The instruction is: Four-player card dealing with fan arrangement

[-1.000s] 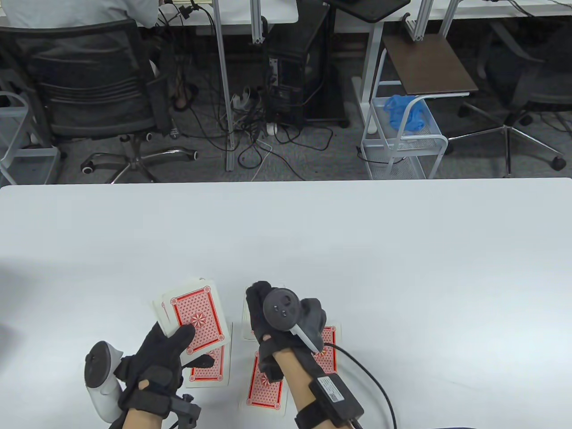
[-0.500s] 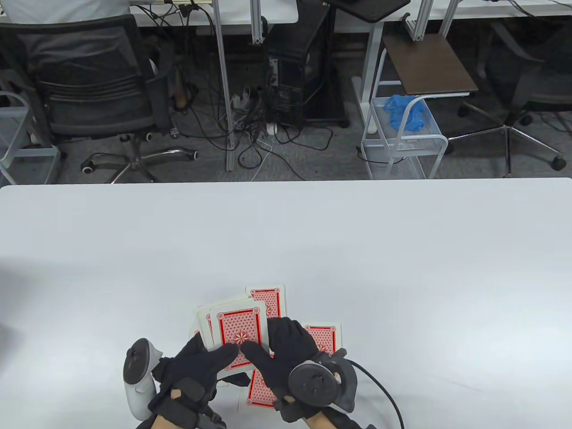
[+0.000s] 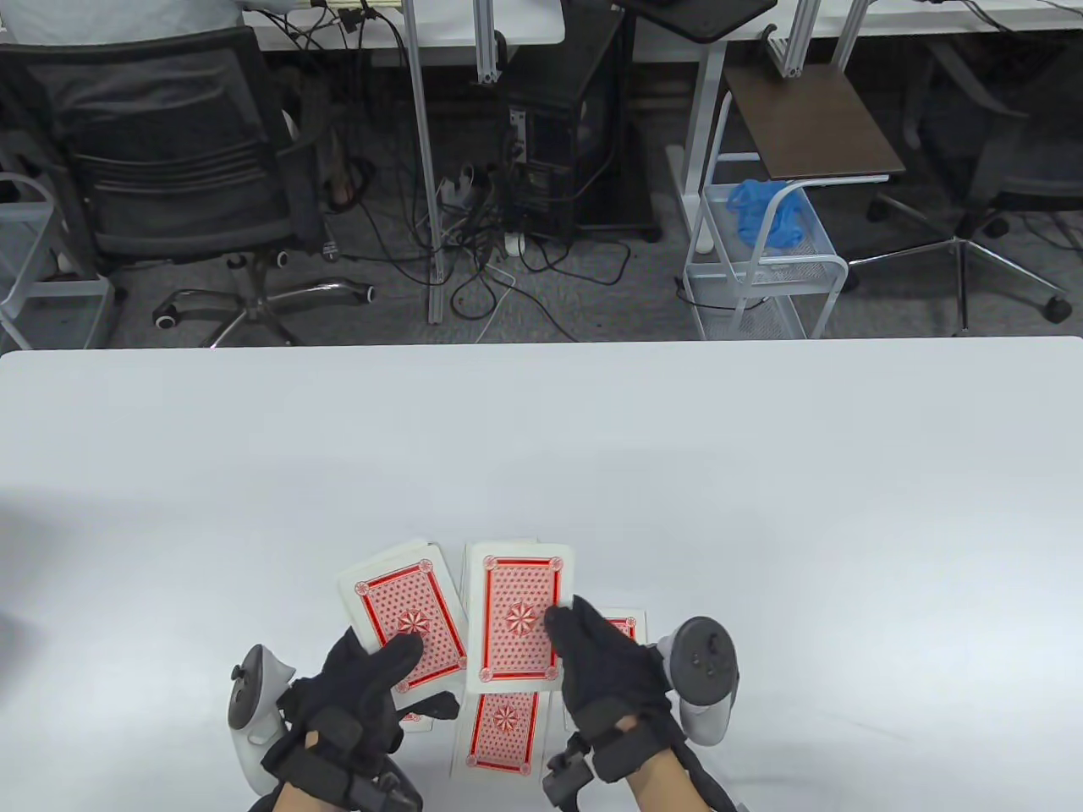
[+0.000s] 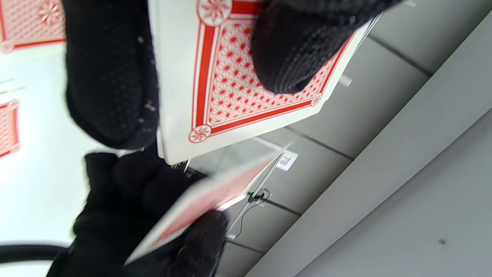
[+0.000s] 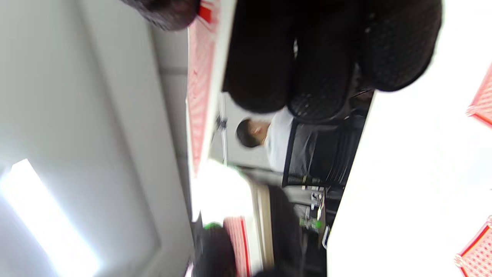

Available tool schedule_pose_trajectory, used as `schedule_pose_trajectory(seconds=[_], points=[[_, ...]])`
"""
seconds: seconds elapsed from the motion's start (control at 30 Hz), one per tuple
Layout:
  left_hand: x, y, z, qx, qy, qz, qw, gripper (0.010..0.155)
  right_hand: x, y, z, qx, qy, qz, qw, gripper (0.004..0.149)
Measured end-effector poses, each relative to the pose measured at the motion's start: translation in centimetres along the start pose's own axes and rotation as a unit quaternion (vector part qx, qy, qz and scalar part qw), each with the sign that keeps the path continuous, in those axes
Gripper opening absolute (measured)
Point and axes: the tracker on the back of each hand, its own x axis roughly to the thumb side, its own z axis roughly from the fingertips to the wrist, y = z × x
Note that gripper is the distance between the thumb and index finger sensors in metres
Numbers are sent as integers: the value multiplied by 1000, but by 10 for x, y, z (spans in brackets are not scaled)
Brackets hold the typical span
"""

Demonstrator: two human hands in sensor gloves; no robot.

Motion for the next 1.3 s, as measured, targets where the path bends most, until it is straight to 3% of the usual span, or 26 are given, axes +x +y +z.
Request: schedule_pose_trajectory(seconds=[0.1,0.2,0.4,0.73,0.83,0.9,1.03,1.17,1.23,1.3], points=[[5,11,3,27,-8,1,1000,52,-7,-29,1,-69,56,104,991,41],[8,18,4,46,-13,4,999,52,-16,-49,1,-67,134,276,949,37],[8,19,4,49,-14,0,999,51,-35,-46,-6,33,242,467,850,39],[7,19,3,43,-14,-19,999,51,-66,-30,-4,64,284,689,663,46],[7,19,3,44,-12,-32,998,51,-60,-27,-5,55,282,690,664,55],[6,18,2,42,-9,-41,998,51,-53,-21,-4,40,223,685,692,56],[1,10,0,25,4,-72,997,51,-18,1,-1,-48,34,568,821,47],[-5,1,-2,6,17,-109,994,51,4,28,7,-44,-81,383,919,58],[-8,-4,-4,-4,25,-125,992,51,9,40,13,-40,-103,354,929,67],[-11,-8,-4,-14,31,-140,990,51,13,49,15,-9,-110,370,922,71]])
